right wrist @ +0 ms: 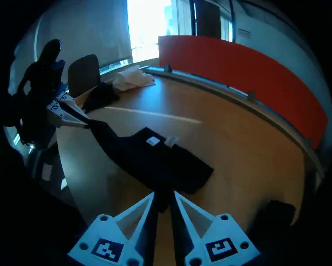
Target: Fold towel
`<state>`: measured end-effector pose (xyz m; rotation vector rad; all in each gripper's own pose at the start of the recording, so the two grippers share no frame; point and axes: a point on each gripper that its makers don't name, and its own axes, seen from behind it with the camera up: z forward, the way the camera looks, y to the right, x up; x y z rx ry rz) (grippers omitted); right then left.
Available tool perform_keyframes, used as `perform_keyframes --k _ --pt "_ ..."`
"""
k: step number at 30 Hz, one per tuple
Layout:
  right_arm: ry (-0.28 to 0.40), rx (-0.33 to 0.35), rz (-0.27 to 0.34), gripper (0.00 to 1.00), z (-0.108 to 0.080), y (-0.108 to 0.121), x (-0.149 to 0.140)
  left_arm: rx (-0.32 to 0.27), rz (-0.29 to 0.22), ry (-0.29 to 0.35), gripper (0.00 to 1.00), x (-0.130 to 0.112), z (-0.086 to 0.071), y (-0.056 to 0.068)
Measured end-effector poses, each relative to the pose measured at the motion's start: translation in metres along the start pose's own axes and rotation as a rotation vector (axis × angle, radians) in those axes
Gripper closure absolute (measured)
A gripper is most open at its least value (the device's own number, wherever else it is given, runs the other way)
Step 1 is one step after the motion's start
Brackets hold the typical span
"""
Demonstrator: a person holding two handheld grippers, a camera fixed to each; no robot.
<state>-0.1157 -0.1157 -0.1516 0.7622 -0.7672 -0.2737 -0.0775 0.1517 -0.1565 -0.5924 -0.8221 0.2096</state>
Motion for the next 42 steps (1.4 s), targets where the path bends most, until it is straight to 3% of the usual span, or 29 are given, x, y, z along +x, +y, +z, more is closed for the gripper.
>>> perform_keyframes --k 16,32,42 --pt "-0.019 -0.007 -0.012 0.83 0.013 0.007 -0.002 0.006 -0.001 -0.004 0.87 -0.001 0.015 -0.005" --pt "-0.065 -0.038 0.017 0.83 0.055 0.045 -0.009 0.023 -0.009 -0.016 0.87 0.008 0.067 -0.024" --pt "-0.101 -0.041 0.048 0.83 0.081 0.062 -0.022 0.034 -0.018 -0.054 0.87 0.001 0.097 -0.037"
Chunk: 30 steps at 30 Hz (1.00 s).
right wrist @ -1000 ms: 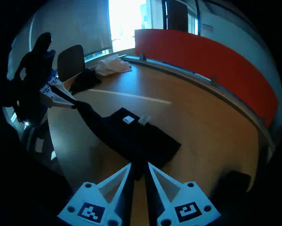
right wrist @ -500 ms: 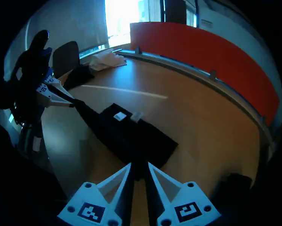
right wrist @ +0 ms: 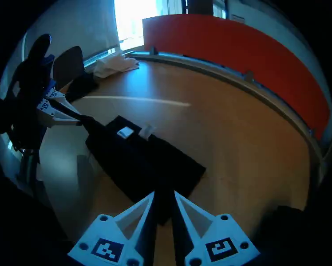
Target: Fold towel
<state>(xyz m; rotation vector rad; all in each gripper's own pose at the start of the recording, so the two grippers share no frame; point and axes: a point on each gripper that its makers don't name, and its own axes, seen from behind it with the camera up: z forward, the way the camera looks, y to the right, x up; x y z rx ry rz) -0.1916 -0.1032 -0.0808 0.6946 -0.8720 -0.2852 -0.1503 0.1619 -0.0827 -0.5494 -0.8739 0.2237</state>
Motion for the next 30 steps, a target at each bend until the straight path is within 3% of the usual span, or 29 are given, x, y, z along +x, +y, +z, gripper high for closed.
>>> perform_keyframes --k 20,30 --pt "-0.043 -0.028 0.034 0.81 0.042 0.021 -0.013 0.030 -0.021 -0.015 0.87 -0.010 0.049 -0.017" --pt "-0.042 -0.051 0.065 0.78 0.055 0.031 -0.013 0.054 -0.027 -0.009 0.83 -0.001 0.068 -0.029"
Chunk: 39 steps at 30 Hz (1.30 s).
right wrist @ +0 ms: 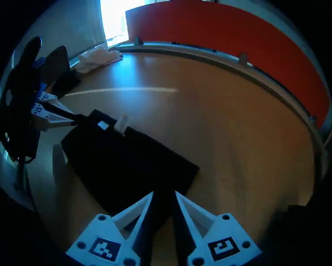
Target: Fold towel
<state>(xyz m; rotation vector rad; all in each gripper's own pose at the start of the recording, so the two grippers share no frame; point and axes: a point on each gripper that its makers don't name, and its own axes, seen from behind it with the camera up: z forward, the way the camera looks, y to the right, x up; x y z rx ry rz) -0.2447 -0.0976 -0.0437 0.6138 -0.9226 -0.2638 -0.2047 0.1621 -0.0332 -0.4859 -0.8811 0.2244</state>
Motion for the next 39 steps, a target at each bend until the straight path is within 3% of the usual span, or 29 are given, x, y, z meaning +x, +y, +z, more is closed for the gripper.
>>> perform_keyframes --k 8,14,18,29,33,36,39 --pt "0.017 -0.062 0.010 0.62 0.008 0.014 0.002 0.034 0.014 0.008 0.71 0.005 0.006 -0.009" --pt "0.024 -0.105 -0.001 0.42 0.010 0.024 0.004 0.057 0.022 0.012 0.61 0.007 0.007 -0.015" --pt "0.029 -0.117 -0.003 0.34 0.009 0.027 0.006 0.073 0.025 0.021 0.42 0.009 0.005 -0.020" --pt "0.064 -0.171 0.008 0.14 0.005 0.043 0.014 0.129 0.011 0.037 0.27 0.012 -0.003 -0.042" --pt "0.073 -0.182 0.007 0.02 0.002 0.046 0.017 0.143 -0.001 0.046 0.19 0.014 -0.005 -0.047" --pt "0.081 -0.187 0.006 0.00 -0.001 0.047 0.019 0.140 -0.011 0.053 0.08 0.015 -0.007 -0.047" --pt "0.087 -0.189 0.003 0.00 -0.004 0.047 0.020 0.135 -0.022 0.057 0.06 0.014 -0.009 -0.047"
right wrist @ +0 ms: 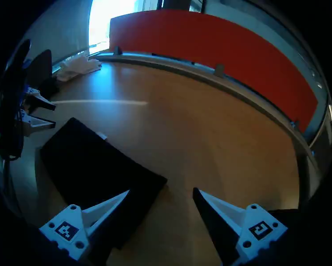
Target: Fold towel
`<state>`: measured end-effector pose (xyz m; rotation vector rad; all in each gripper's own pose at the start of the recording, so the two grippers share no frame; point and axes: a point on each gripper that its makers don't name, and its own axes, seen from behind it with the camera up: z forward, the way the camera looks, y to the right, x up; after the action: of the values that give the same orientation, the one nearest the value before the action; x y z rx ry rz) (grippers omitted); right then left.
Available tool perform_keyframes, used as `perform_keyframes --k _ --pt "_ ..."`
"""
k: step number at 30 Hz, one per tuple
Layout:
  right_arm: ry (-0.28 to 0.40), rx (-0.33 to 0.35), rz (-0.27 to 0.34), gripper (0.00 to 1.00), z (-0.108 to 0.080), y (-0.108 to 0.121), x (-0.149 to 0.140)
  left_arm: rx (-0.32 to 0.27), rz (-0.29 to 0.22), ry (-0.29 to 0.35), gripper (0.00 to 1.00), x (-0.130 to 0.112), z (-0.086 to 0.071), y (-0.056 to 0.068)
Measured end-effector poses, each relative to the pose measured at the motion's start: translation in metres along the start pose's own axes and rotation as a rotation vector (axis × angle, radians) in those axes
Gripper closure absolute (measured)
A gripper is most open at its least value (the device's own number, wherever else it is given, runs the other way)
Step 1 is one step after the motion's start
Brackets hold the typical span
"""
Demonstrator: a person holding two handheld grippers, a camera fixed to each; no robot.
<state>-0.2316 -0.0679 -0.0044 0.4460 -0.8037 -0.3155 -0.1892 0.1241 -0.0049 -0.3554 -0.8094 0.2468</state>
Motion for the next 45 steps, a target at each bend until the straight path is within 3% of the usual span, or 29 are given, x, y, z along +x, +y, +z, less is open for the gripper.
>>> perform_keyframes --k 11,30,38,45 --pt "0.010 0.011 0.000 0.00 -0.017 -0.009 -0.003 -0.006 -0.031 0.004 0.06 -0.007 -0.014 0.000" --pt "0.038 0.016 0.056 0.00 -0.059 -0.028 -0.026 0.038 -0.126 0.016 0.06 -0.050 -0.067 -0.002" --pt "0.047 0.016 0.069 0.00 -0.067 -0.030 -0.031 0.067 -0.153 0.036 0.06 -0.059 -0.082 -0.007" --pt "0.057 0.050 0.043 0.00 -0.068 -0.037 -0.029 0.092 -0.185 0.051 0.06 -0.067 -0.093 -0.013"
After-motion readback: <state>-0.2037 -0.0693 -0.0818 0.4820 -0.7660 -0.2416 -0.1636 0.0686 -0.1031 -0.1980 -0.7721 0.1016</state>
